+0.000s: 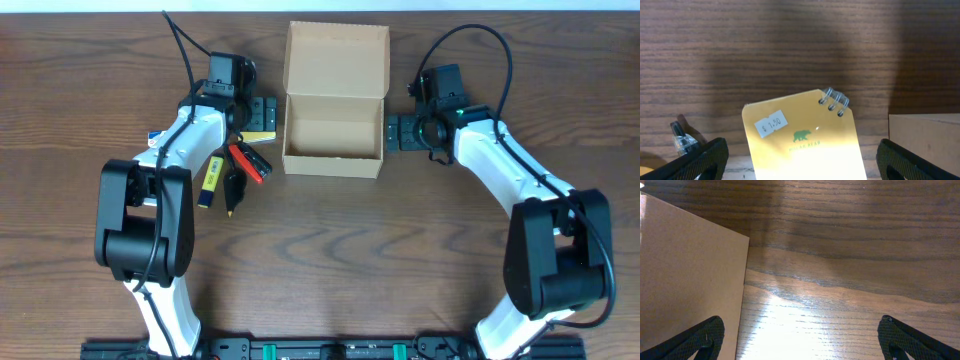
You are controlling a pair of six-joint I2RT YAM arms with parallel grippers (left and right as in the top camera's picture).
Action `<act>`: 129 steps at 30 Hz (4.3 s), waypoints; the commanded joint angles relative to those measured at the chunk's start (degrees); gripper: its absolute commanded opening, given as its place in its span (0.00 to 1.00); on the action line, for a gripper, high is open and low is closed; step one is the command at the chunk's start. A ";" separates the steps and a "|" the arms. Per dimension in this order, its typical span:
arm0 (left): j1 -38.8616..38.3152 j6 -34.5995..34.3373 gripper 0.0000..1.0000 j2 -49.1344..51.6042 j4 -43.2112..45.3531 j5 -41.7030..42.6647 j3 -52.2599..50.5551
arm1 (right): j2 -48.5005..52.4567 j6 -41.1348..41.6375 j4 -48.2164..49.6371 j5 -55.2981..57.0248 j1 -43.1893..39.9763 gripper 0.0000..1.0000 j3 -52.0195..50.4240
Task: Pack container
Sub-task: 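Reach the left gripper to the yellow notepad and grip it, then lift the yellow notepad with the left gripper and carry it over the box, then lower the notepad into the box and open the left gripper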
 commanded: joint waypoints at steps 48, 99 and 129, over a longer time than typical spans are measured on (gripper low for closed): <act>-1.95 -9.09 0.60 5.31 -2.89 -7.89 3.43 | 0.02 0.61 -0.04 -0.33 -0.28 0.99 0.02; -19.43 -11.56 0.06 5.11 -50.62 -4.46 45.11 | 0.02 0.61 -0.04 -0.33 -0.31 0.99 0.02; -20.11 -13.60 0.05 5.14 -34.64 -4.42 25.92 | 0.02 0.61 -0.02 -0.33 -0.31 0.99 0.02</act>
